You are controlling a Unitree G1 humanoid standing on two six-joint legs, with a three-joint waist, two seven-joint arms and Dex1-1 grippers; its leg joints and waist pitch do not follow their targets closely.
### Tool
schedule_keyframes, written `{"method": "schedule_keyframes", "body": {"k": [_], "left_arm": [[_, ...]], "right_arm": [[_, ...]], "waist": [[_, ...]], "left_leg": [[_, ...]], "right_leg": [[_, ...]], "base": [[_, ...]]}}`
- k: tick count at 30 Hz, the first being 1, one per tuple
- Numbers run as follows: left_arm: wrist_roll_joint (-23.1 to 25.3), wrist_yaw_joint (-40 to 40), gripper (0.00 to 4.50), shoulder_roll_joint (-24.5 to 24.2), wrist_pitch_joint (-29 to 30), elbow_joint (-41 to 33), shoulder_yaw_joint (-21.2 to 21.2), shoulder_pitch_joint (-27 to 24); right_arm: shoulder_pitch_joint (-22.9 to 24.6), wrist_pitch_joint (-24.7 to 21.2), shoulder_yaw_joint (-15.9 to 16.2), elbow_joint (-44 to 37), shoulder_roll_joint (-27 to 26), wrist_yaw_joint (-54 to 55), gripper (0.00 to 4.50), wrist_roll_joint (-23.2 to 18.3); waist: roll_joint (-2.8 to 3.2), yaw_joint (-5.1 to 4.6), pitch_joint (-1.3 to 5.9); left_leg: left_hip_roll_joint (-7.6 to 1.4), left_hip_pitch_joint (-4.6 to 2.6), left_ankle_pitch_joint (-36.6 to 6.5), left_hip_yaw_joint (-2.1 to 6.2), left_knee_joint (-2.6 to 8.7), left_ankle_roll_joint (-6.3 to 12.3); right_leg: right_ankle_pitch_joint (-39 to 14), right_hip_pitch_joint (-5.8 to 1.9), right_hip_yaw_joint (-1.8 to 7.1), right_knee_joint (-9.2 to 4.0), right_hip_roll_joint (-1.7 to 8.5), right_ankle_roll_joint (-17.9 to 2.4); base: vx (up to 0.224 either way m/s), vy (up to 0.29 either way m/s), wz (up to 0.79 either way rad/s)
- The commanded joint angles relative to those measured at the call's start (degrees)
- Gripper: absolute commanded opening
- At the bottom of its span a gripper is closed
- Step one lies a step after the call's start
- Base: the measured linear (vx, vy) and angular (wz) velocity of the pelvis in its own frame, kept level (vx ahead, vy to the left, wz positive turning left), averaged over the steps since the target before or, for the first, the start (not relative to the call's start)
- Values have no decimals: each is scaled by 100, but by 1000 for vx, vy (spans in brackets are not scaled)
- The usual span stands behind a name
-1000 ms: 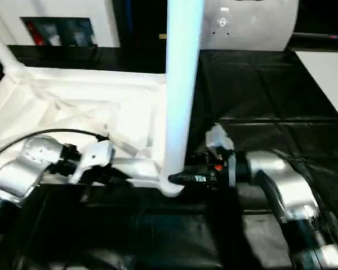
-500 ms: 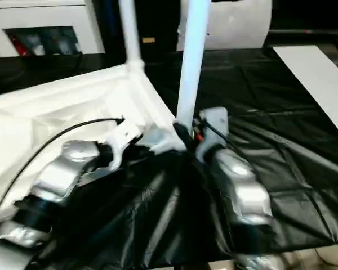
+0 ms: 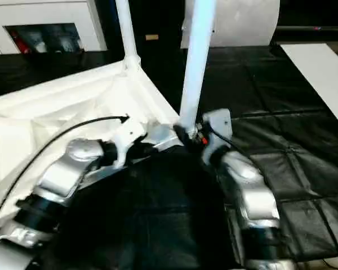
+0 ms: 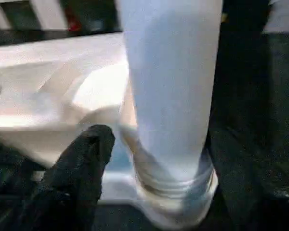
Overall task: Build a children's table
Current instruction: Rotate leg to tighten
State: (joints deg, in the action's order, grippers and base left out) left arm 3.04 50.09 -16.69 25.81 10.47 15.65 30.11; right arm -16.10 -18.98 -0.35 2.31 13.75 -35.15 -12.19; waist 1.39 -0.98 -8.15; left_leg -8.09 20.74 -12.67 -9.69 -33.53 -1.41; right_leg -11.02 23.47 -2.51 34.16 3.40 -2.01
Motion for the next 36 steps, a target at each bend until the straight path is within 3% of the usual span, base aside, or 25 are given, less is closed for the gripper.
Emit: {"method": "schedule_keyframes", "body": {"k": [1, 4, 6, 7, 9, 13, 15, 16, 17, 20, 22, 27, 28, 36], "left_arm": [[-169, 429, 0, -124, -393, 56, 91, -124], [-205, 889, 0, -439, -682, 14, 170, -177], [-315, 1332, 0, -717, -801, -81, 256, -233], [-375, 1579, 0, -851, -928, -111, 308, -255], [-425, 1789, 0, -964, -1053, -127, 353, -272], [-571, 2369, 0, -1246, -1376, -79, 406, -271], [-594, 2460, 0, -1284, -1421, -74, 420, -268], [-608, 2567, 0, -1329, -1510, -60, 455, -256], [-608, 2567, 0, -1329, -1510, -60, 455, -256], [-660, 2780, 0, -1412, -1606, -60, 527, -239], [-693, 2908, 0, -1459, -1672, -63, 564, -228], [-703, 3046, 0, -1500, -1766, -40, 604, -209], [-701, 3052, 0, -1504, -1779, -29, 603, -203], [-685, 3093, 0, -1527, -1861, 82, 600, -170]], "right_arm": [[39, 45, 92, 36, 224, -577, 386, -147], [-64, 283, 27, 236, 609, -1081, 411, -149], [-96, 518, 88, 325, 1027, -1804, 411, -294], [-102, 544, 109, 318, 1196, -2181, 411, -426], [-108, 562, 121, 316, 1332, -2500, 411, -537], [-201, 690, 273, 371, 1700, -3414, 411, -697], [-224, 686, 298, 384, 1738, -3530, 411, -726], [-271, 652, 331, 410, 1758, -3669, 411, -775], [-271, 652, 331, 410, 1758, -3669, 384, -775], [-385, 552, 457, 463, 1794, -3976, 362, -894], [-461, 442, 551, 490, 1814, -4194, 347, -979], [-540, 219, 671, 552, 1863, -4538, 299, -1103], [-558, 180, 695, 577, 1869, -4581, 291, -1103], [-695, -15, 834, 759, 1888, -4820, 220, -1173]], "waist": [[-106, 36, 399], [-119, 25, 451], [-120, 49, 469], [-155, 61, 483], [-115, 99, 452], [-105, 165, 430], [-99, 180, 434], [-148, 187, 447], [-137, 200, 453], [-134, 246, 477], [-166, 263, 488], [-158, 323, 508], [-196, 319, 494], [-203, 325, 476]], "left_leg": [[-427, 72, 204, 172, 299, 1134], [-427, 94, 734, 163, 213, 1514], [-432, 89, 667, 148, 188, 1590], [-437, 93, 641, 136, 169, 1608], [-470, 92, 541, 137, 167, 1645], [-516, 31, 124, 138, 196, 1396], [-532, 25, 140, 139, 203, 1328], [-526, 21, 138, 124, 196, 1304], [-525, 30, 157, 130, 195, 1287], [-520, 23, 236, 125, 183, 1260], [-518, 30, 277, 115, 177, 1245], [-521, 37, 403, 110, 152, 1288], [-516, 52, 383, 105, 152, 1286], [-497, 62, 176, 108, 158, 1075]], "right_leg": [[-401, -369, 321, -320, 551, -1440], [555, -350, 293, -189, 529, -1679], [504, -355, 286, -183, 541, -1733], [532, -343, 295, -165, 525, -1746], [278, -289, 275, -179, 522, -1752], [-508, -248, 260, -227, 512, -1742], [-516, -245, 271, -223, 527, -1713], [-506, -244, 276, -229, 527, -1706], [-483, -258, 281, -209, 539, -1705], [-388, -249, 275, -192, 535, -1723], [-291, -258, 280, -172, 531, -1729], [-112, -252, 273, -139, 526, -1754], [-128, -250, 277, -146, 527, -1745], [-531, -261, 284, -184, 530, -1646]], "base": [[0, 0, 0], [0, 0, 0], [0, 0, 0], [0, 0, 0], [0, 0, 0], [0, 0, 0], [0, 0, 0], [0, 0, 0], [0, 0, 0], [0, 0, 0], [0, 0, 0], [0, 0, 0], [0, 0, 0], [0, 0, 0]]}}
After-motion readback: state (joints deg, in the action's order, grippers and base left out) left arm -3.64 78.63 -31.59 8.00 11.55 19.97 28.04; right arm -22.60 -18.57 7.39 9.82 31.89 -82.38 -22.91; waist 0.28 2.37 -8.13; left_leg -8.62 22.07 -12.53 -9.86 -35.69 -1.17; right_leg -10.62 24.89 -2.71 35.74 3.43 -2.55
